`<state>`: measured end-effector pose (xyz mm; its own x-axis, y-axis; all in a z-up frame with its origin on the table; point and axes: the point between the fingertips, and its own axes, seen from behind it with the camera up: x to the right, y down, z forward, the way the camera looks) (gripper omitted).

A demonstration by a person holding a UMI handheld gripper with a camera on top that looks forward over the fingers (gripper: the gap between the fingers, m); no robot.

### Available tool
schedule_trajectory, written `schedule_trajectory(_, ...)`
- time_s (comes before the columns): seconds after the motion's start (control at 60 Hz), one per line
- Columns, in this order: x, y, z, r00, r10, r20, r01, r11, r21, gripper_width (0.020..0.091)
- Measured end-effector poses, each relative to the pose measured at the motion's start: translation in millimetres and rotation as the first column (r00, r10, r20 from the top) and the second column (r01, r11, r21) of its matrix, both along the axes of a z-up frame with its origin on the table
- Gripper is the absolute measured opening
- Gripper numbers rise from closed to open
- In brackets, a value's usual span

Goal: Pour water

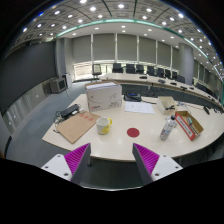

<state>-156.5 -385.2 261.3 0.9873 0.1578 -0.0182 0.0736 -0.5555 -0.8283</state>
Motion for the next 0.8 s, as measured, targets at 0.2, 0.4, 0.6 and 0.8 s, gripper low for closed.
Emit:
schedule_trajectory(0.2,72.0,23.6,-21.2,0.998,-0.065,0.01,0.064,0.998,0.014,0.0861)
schedule_trajectory(0.4,177.3,75.0,-56.6,0.99,-0.138,0.02,0.136,0.988,0.079,0.0862)
schedule_trajectory(0.6,278.1,148.4,-102.2,0.981,-0.193,0.03,0.188,0.973,0.136,0.0861)
schedule_trajectory(0.8,329.5,227.3,-152.9,0.983,-0.181,0.021,0.175,0.972,0.158,0.0861)
